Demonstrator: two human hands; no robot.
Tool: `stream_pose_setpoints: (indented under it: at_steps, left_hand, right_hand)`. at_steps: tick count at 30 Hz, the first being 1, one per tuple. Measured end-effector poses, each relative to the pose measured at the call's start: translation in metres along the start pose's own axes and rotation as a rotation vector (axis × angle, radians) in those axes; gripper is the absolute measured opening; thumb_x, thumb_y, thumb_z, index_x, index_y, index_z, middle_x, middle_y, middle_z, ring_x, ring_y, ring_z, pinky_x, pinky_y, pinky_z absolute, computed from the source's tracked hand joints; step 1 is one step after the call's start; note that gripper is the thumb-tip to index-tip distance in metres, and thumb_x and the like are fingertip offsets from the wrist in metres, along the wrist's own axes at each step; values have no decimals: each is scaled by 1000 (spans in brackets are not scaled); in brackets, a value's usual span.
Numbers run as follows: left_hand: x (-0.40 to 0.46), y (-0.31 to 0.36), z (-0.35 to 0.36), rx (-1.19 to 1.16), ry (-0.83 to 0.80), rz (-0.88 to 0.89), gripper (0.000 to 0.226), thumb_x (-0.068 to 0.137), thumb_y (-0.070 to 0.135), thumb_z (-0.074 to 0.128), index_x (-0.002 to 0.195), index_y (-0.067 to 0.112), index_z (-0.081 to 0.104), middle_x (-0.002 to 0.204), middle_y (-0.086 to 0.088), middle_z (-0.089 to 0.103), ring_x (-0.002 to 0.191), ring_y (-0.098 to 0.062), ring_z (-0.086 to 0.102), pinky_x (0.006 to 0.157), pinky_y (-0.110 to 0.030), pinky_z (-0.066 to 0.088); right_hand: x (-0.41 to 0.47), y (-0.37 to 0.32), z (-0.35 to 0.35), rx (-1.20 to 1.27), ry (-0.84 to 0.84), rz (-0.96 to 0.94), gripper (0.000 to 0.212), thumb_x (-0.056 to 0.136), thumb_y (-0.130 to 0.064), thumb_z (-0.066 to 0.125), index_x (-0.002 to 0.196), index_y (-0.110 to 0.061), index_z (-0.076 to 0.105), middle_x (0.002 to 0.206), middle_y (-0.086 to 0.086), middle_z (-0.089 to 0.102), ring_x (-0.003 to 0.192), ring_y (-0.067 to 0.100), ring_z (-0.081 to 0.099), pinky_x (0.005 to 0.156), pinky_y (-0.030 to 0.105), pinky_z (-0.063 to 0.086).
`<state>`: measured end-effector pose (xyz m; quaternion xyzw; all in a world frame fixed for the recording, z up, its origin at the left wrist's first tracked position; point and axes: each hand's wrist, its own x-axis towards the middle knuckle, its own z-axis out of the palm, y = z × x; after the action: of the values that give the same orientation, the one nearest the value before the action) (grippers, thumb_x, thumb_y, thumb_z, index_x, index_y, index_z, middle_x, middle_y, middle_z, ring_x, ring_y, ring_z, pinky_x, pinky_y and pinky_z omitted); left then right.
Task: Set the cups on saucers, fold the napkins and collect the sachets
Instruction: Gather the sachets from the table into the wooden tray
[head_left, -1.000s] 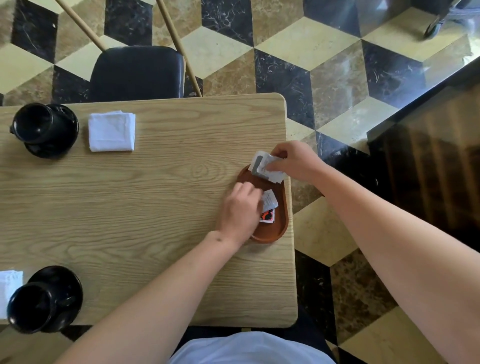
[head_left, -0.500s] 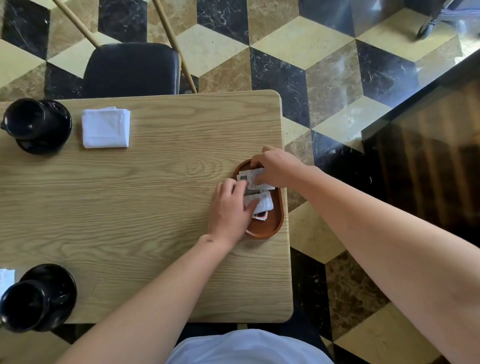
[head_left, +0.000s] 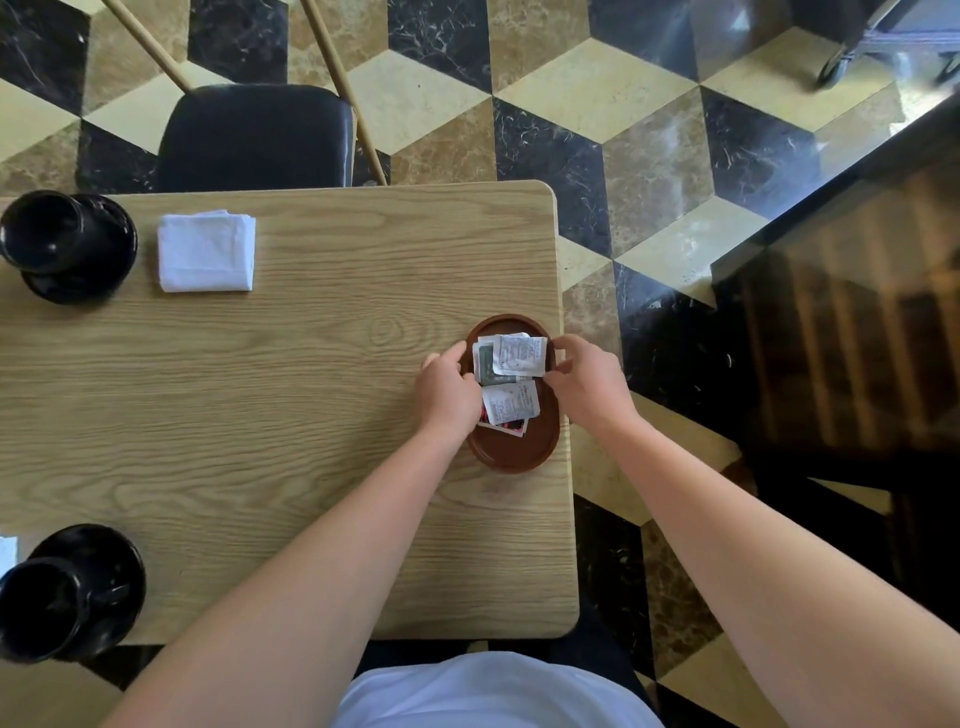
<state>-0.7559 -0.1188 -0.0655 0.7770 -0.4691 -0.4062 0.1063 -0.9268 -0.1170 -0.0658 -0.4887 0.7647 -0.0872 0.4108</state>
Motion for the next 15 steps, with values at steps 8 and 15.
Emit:
stream_pose_setpoints:
  at_steps: [8,15]
  left_hand:
    - [0,-1,-6,-21,5,41,50,94,7,53,143,20,56,116,-6,62,99,-18,57,85,-27,44]
    - [-3,8,0,57,48,151,22,90,2,51,90,7,73,90,-9,64,84,-28,60,75,-36,46]
  right_hand:
    - [-2,4,1,-19,84,-78,48,93,-25,66,139,-19,54,119,1,61,101,17,63,89,39,56]
    - [-1,-13,9,-83,109,-178,31,96,-17,60,126,-14,68,105,4,64,95,21,60,81,33,51]
